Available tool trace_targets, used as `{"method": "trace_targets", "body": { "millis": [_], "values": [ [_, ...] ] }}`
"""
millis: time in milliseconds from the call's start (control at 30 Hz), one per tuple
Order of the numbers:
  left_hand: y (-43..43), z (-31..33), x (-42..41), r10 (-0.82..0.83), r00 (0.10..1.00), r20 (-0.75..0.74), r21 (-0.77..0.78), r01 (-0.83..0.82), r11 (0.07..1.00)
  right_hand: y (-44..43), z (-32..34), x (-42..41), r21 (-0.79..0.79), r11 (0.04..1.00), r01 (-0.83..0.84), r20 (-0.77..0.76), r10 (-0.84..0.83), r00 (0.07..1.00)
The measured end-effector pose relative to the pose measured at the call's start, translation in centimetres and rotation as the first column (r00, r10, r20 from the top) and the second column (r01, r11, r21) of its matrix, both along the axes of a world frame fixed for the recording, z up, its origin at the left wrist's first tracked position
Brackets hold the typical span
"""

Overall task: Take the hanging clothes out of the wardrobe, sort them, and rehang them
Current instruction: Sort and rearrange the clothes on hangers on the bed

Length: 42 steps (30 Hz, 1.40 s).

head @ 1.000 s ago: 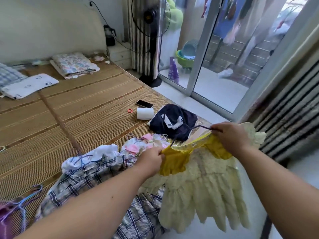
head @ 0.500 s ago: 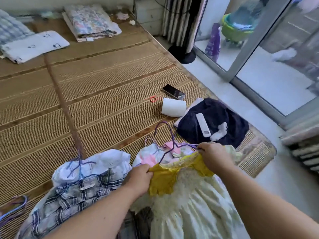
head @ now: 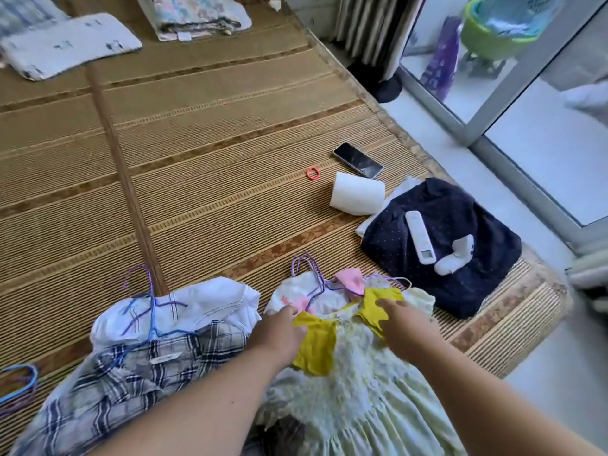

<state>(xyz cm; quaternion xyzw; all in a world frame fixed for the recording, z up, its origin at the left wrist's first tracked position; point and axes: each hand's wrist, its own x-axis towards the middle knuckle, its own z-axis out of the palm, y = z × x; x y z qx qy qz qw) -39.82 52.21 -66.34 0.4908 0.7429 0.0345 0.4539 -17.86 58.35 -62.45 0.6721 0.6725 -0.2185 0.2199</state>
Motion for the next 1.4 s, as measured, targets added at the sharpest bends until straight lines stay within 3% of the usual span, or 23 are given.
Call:
{"method": "trace_targets", "body": {
  "millis": [200, 367, 567, 733, 967, 1167, 1400],
  "values": [
    [-5.3, 5.9, 2.7, -0.166, 0.986, -0.025, 0.106, 0.168, 0.98, -6.9, 6.3, 0.1, 0.145, 0.987, -0.076, -0.215, 0.107, 0.971],
    [-13.8, 11.3, 2.6, -0.275, 0.952, -0.134, 0.231, 0.3, 0.925, -15.3, 11.3, -1.2, 0.238, 0.95, -0.202, -0.244, 0.26, 0.934],
    [-27.7, 17.3, -2.2, -0.16, 0.969, -0.189, 0.39, 0.223, 0.893, -28.5, 15.6, -4.5, 0.329, 0.904, -0.274, -0.237, 0.359, 0.903],
    [-39.8, 20.7, -8.3, -0.07, 0.983, -0.172, 0.36, 0.128, 0.924, -38.5, 18.0, -9.1, 0.298, 0.901, -0.314, -0.288, 0.399, 0.871],
    [-52.0, 25.7, -19.1, 0.067, 0.953, -0.295, 0.317, 0.031, 0.948, -47.3, 21.3, -18.8, 0.243, 0.885, -0.396, -0.358, 0.462, 0.812],
    [-56.7, 25.5, -29.2, 0.164, 0.937, -0.31, 0.298, -0.068, 0.952, -49.9, 21.5, -28.7, 0.196, 0.857, -0.477, -0.378, 0.514, 0.77],
    [-57.2, 20.1, -44.0, 0.079, 0.962, -0.26, 0.184, -0.031, 0.982, -50.3, 16.5, -42.4, 0.113, 0.935, -0.337, -0.423, 0.352, 0.835]
  ]
}}
